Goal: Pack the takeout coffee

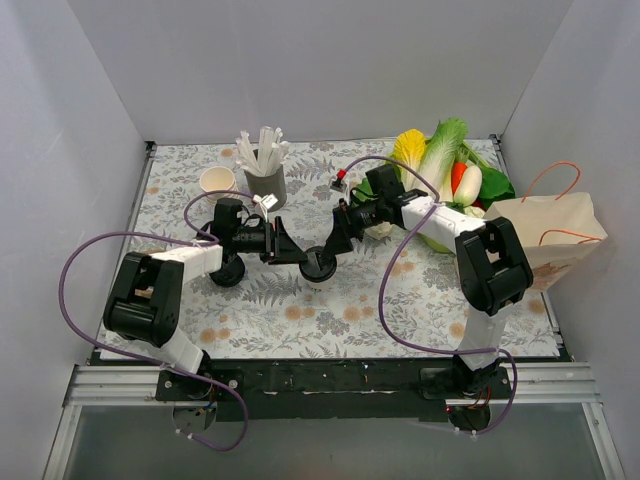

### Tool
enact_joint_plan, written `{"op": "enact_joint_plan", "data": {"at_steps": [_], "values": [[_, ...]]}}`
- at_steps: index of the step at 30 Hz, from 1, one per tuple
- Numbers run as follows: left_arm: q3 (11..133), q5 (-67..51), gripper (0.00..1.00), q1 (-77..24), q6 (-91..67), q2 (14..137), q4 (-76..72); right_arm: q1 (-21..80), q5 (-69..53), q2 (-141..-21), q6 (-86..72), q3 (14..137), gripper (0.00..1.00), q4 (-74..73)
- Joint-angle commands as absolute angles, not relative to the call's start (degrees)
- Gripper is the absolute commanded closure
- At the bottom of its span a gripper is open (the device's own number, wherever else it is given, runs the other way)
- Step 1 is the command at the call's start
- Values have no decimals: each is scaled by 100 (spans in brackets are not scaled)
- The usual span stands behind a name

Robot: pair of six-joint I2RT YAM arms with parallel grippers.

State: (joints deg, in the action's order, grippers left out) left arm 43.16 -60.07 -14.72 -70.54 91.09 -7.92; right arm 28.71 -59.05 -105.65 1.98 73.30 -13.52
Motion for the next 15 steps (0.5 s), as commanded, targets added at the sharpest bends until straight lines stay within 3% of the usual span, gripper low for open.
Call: {"op": "enact_joint_plan", "data": {"at_steps": [1, 15], "values": [[4553, -6135, 50, -1450, -7075, 9167, -958, 2848, -5792, -10687, 255, 7497, 2, -1397], [4667, -6187, 50, -1450, -7119, 9395, -1037, 2786, -5836, -10775, 316, 7445, 14, -1503]]}}
